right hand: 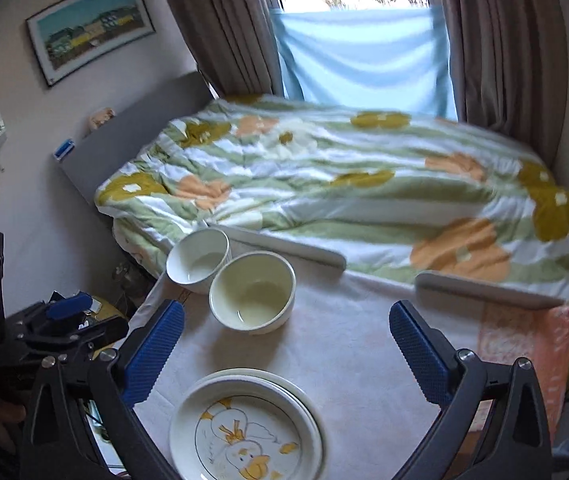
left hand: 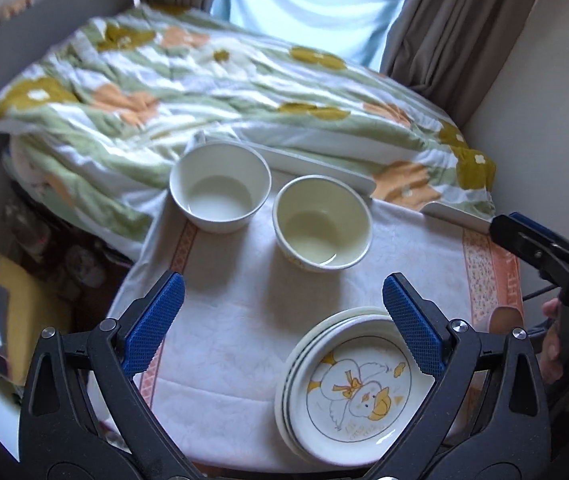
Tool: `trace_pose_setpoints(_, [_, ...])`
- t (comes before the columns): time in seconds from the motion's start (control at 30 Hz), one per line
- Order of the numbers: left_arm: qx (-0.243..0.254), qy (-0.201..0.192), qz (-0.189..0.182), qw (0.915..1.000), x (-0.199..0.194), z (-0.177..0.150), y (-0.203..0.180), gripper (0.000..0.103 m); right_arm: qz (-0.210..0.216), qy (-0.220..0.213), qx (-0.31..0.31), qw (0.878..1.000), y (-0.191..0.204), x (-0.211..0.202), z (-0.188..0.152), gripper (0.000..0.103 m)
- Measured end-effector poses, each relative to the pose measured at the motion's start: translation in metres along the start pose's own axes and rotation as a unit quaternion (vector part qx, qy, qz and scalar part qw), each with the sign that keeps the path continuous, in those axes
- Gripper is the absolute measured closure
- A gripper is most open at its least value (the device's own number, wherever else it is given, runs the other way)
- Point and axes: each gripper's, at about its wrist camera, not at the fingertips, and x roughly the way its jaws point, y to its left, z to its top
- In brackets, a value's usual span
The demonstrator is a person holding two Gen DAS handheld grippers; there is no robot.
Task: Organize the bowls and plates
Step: 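Reach both tools to the cream bowl rim and close on it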
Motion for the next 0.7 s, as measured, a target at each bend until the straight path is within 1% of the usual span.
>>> trace_pose_setpoints(0.07, [0.002, 0.011, -0.007, 0.9999, 0.02, 0.007, 0.011, 0.008, -0.013, 0.026, 0.014, 0.999, 0.003, 0.028, 0.003, 0.001])
trace_pose_setpoints(0.13, [0.004, 0.025, -0.027, 0.9993, 0.041, 0.015, 0.017, 0.019, -0.023, 0.047, 0.038, 0.998, 0.001, 0.053, 0.003, 0.005])
trace_pose_setpoints(0.17, [0.009, 0.032, -0.036, 0.9988, 0.054, 0.019, 0.019, 0.021, -0.031, 0.058, 0.058, 0.996, -0.001, 0.068, 0.001, 0.009])
trace_pose_setpoints(0.2, [0.013, 0.038, -0.038, 0.9985, 0.063, 0.021, 0.02, 0.024, -0.033, 0.064, 0.069, 0.995, -0.004, 0.074, 0.0, 0.016])
trace_pose_setpoints(0.23, [0.018, 0.047, -0.041, 0.9979, 0.072, 0.024, 0.02, 0.029, -0.035, 0.074, 0.081, 0.993, -0.006, 0.085, -0.002, 0.02])
trace_pose_setpoints(0.27, [0.023, 0.054, -0.045, 0.9972, 0.083, 0.025, 0.02, 0.033, -0.034, 0.083, 0.092, 0.992, -0.008, 0.096, -0.005, 0.032])
trace_pose_setpoints(0.3, [0.026, 0.061, -0.05, 0.9966, 0.092, 0.026, 0.019, 0.043, -0.035, 0.093, 0.101, 0.99, -0.01, 0.106, -0.008, 0.038])
trace_pose_setpoints(0.33, [0.028, 0.067, -0.056, 0.9958, 0.101, 0.028, 0.018, 0.049, -0.035, 0.102, 0.109, 0.988, -0.012, 0.114, -0.01, 0.039])
trace_pose_setpoints(0.4, [0.034, 0.074, -0.062, 0.9947, 0.117, 0.031, 0.015, 0.05, -0.033, 0.112, 0.122, 0.986, -0.014, 0.127, -0.013, 0.047])
trace_pose_setpoints(0.47, [0.038, 0.078, -0.061, 0.9943, 0.129, 0.032, 0.014, 0.051, -0.028, 0.119, 0.128, 0.984, -0.014, 0.135, -0.013, 0.05])
trace_pose_setpoints(0.53, [0.039, 0.083, -0.063, 0.9937, 0.138, 0.034, 0.013, 0.056, -0.024, 0.127, 0.125, 0.984, -0.012, 0.145, -0.011, 0.056])
trace_pose_setpoints(0.6, [0.045, 0.088, -0.064, 0.9931, 0.144, 0.035, 0.012, 0.062, -0.02, 0.131, 0.121, 0.984, -0.01, 0.151, -0.009, 0.066])
trace_pose_setpoints(0.7, [0.059, 0.092, -0.066, 0.9919, 0.15, 0.037, 0.009, 0.067, -0.018, 0.133, 0.122, 0.983, -0.008, 0.157, -0.008, 0.072])
